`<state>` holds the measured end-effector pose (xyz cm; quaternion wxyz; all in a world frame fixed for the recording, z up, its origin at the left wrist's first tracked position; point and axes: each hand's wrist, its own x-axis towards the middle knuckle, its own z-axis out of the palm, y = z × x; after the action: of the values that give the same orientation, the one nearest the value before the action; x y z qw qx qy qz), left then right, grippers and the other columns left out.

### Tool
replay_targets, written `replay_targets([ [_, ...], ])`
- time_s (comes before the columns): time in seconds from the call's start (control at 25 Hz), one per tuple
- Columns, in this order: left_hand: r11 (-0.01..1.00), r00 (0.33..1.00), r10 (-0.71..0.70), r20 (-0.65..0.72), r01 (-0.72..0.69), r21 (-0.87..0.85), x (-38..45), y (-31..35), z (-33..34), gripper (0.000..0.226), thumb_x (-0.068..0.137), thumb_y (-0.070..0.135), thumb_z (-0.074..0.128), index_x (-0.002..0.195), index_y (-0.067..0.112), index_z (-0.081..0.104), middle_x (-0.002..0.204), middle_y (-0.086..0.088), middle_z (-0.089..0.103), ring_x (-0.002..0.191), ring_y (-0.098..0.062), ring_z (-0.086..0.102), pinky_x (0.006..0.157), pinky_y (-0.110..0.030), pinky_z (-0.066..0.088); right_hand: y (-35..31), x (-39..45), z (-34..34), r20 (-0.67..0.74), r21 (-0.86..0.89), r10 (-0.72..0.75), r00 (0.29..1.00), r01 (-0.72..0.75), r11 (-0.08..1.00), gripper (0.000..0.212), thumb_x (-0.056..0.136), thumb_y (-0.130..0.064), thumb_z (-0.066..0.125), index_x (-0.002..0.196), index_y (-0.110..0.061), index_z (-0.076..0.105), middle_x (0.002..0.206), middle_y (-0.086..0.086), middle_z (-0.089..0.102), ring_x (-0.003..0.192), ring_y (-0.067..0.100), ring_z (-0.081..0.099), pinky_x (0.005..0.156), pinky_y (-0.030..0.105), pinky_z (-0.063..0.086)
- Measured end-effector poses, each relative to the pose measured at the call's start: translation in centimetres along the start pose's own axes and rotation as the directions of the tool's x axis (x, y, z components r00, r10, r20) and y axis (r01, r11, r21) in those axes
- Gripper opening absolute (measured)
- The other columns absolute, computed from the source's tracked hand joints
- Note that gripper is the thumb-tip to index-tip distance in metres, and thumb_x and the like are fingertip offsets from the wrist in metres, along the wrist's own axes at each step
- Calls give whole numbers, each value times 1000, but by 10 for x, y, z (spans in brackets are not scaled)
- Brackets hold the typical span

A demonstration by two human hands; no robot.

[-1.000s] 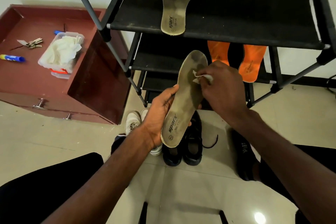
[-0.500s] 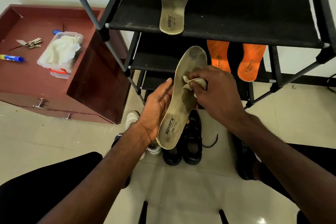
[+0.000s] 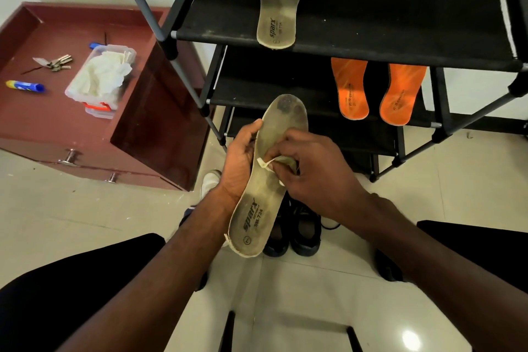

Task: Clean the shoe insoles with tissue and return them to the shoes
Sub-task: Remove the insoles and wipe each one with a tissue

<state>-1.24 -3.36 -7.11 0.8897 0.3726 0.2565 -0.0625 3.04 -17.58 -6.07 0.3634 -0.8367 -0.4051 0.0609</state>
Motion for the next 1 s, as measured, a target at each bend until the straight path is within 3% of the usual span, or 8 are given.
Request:
replay_targets([
  [0.08, 1000, 1000, 0, -5, 0, -30, 0, -1, 0, 47, 107, 37, 45, 80, 5, 66, 61, -5, 63, 55, -16, 63, 55, -23, 54, 2, 0, -3, 17, -78, -6, 1000, 7, 997, 18, 91, -18, 73, 109, -20, 77, 102, -8, 65, 86, 7, 57, 74, 31, 54],
  [0.16, 999, 1000, -9, -21, 8, -39, 2, -2, -1, 48, 107, 35, 46, 86, 0, 72, 74, -11, 67, 64, -21, 66, 61, -27, 58, 13, 6, -9, -104, -163, 56, 993, -73, 984, 16, 93, -18, 71, 109, -19, 77, 103, -7, 63, 84, 7, 56, 70, 26, 50],
  [0.28, 997, 993, -73, 90, 73, 0, 1, -4, -2, 66, 102, 45, 54, 142, -8, 50, 126, -28, 51, 98, -35, 59, 83, -47, 56, 31, 16, -25, -313, -161, 176, 933, -234, 959, 17, 94, -16, 69, 108, -17, 78, 103, -2, 65, 83, 9, 60, 67, 14, 40],
  [0.36, 995, 989, -96, 113, 94, 26, 1, -7, -2, 73, 101, 48, 52, 151, -5, 41, 133, -27, 48, 103, -37, 58, 89, -50, 53, 33, 19, -27, -352, -135, 215, 911, -277, 951, 18, 93, -14, 69, 108, -16, 78, 104, -1, 67, 84, 9, 61, 68, 9, 37],
  [0.44, 993, 984, -116, 134, 117, 0, -3, -8, 1, 64, 104, 48, 47, 140, -5, 54, 121, -23, 60, 101, -35, 62, 90, -49, 54, 25, 18, -20, -330, -106, 203, 922, -250, 962, 19, 92, -12, 70, 109, -14, 78, 104, 1, 68, 85, 10, 62, 71, 9, 40],
  [0.64, 987, 985, -111, 129, 125, -101, -7, -9, 6, 55, 108, 44, 39, 91, 8, 76, 85, -10, 75, 78, -22, 74, 75, -32, 62, 2, 5, -7, -65, -117, 30, 997, -38, 992, 20, 94, -19, 71, 113, -18, 77, 107, -2, 69, 93, 14, 64, 80, 33, 55],
  [0.84, 997, 991, -62, 122, 67, -40, -9, -10, 13, 60, 110, 40, 36, 84, 10, 81, 79, -9, 76, 71, -22, 74, 71, -35, 62, 13, 12, -15, -324, -237, 144, 935, -228, 945, 20, 98, -23, 65, 113, -13, 75, 105, 3, 69, 93, 20, 64, 75, 28, 46],
  [1.0, 994, 991, -62, 116, 72, -83, -7, -9, 13, 56, 110, 38, 37, 89, 7, 78, 82, -11, 76, 75, -23, 75, 71, -35, 64, 5, 9, -7, -187, -183, 122, 975, -157, 970, 24, 95, -19, 71, 117, -10, 75, 116, 6, 71, 103, 24, 68, 88, 39, 57],
])
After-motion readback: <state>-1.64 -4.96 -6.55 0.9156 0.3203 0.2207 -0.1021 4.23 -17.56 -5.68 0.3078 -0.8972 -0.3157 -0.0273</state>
